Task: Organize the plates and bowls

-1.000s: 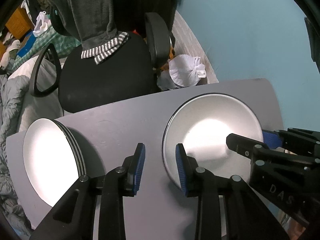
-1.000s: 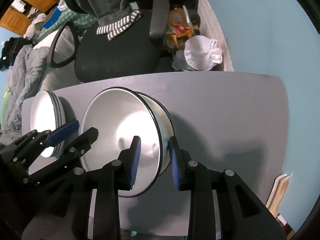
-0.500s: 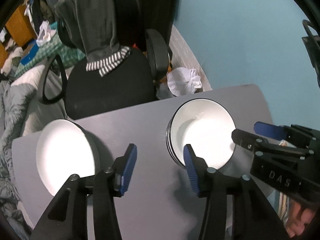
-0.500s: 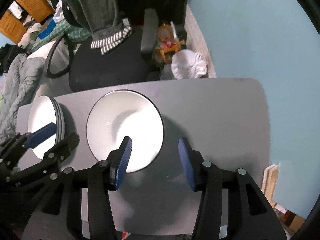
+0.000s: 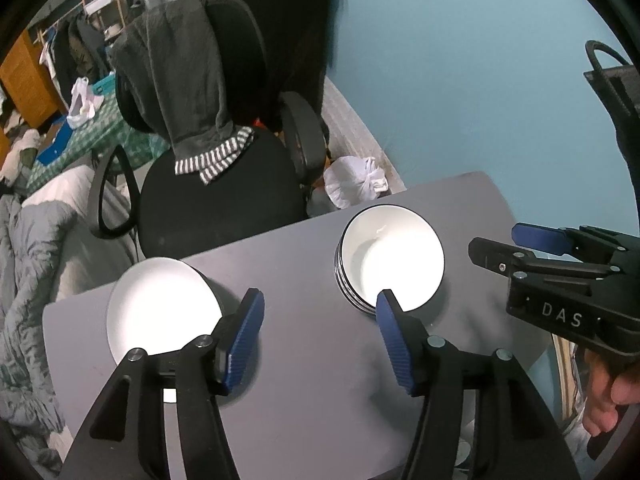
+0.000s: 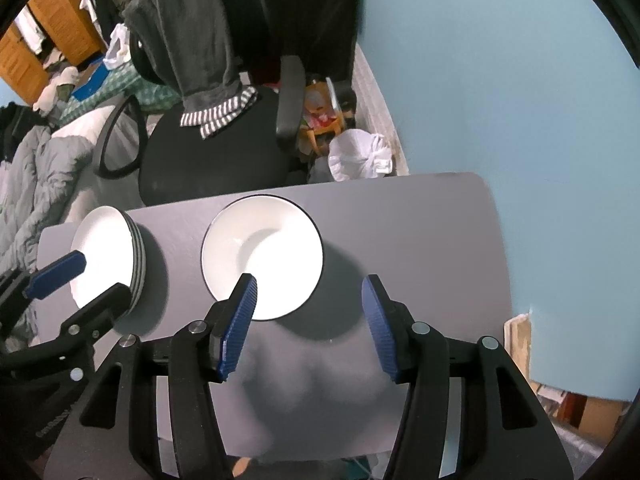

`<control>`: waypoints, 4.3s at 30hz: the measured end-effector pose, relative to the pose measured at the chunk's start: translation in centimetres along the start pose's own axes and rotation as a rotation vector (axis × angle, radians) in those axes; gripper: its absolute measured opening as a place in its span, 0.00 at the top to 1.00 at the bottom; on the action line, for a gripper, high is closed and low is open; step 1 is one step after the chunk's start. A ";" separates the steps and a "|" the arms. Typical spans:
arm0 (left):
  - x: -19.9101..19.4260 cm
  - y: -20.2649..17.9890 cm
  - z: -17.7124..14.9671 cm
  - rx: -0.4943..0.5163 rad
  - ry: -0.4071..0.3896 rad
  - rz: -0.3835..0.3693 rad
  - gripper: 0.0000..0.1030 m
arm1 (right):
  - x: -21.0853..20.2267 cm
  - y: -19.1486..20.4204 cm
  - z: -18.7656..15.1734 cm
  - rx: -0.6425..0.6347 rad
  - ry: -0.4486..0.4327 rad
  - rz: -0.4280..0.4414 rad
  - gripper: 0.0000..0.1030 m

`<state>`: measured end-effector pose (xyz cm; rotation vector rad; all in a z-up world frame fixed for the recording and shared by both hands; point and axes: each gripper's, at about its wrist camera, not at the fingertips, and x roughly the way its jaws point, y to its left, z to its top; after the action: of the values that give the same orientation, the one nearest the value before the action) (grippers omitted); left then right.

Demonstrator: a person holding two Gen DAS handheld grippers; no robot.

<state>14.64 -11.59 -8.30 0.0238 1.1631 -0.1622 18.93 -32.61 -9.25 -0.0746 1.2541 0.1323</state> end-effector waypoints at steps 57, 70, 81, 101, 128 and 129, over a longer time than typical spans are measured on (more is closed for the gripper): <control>11.0 0.2 2.6 -0.107 0.182 0.014 0.25 | 9.9 -3.9 3.9 -0.055 0.208 0.141 0.38; 14.7 0.3 1.8 -0.226 0.308 -0.031 0.25 | 13.8 -3.3 3.9 -0.124 0.271 0.216 0.38; 16.2 0.5 1.0 -0.272 0.357 -0.053 0.29 | 14.9 -3.5 3.8 -0.145 0.292 0.250 0.38; 15.7 1.4 0.5 -0.270 0.376 -0.180 0.79 | 14.7 -1.4 3.2 -0.171 0.331 0.313 0.70; 14.6 6.3 -5.2 -0.300 0.406 -0.216 0.64 | 14.7 2.6 -0.8 -0.111 0.407 0.367 0.71; 14.7 6.4 -5.2 -0.305 0.409 -0.224 0.64 | 14.8 2.7 -0.8 -0.111 0.409 0.364 0.70</control>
<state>16.49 -6.45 -24.26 -0.3582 1.5885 -0.1806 22.26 -29.19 -23.51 0.0338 1.6603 0.5227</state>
